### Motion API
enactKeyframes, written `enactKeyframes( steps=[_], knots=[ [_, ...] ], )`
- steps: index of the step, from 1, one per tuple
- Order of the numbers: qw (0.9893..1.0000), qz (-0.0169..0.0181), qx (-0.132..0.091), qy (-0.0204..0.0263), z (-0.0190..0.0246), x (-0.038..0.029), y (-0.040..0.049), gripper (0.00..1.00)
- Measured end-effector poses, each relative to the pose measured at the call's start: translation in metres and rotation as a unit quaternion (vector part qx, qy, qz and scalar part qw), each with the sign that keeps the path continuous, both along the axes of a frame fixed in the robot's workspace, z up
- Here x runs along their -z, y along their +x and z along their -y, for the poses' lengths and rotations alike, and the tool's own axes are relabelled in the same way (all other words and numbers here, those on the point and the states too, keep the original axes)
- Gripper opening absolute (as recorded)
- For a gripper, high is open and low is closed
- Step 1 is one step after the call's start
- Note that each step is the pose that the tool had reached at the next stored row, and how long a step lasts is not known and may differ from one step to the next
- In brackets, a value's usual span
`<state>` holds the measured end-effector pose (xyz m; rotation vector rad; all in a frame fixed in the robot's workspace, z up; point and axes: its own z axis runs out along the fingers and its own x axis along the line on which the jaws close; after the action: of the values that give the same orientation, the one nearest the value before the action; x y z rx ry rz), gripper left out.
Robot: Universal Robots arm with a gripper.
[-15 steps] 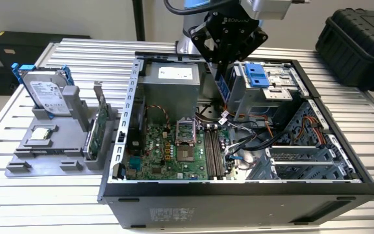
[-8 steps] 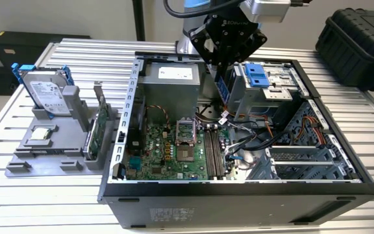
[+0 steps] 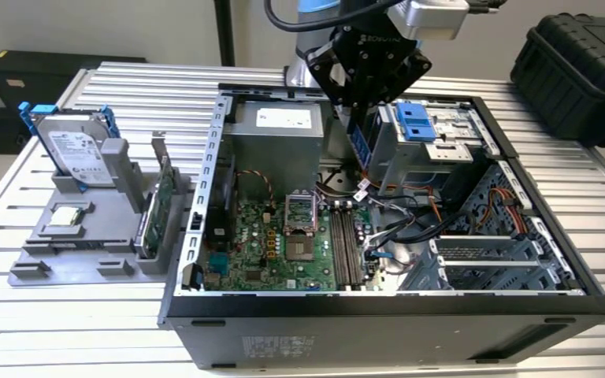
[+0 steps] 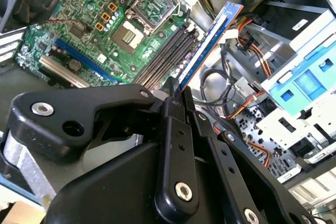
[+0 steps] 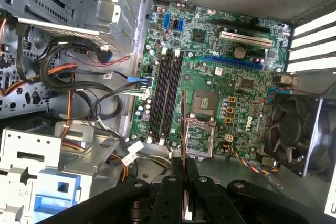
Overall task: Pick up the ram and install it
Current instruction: 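Insert the ram into the slot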
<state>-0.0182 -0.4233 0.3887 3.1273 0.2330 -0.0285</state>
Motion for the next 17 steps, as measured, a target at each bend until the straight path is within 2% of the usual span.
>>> enactKeyframes(
  steps=[17],
  knots=[
    [1.0, 0.0, 0.0, 0.0001, 0.0, 0.0067, 0.0, 0.0]
  ],
)
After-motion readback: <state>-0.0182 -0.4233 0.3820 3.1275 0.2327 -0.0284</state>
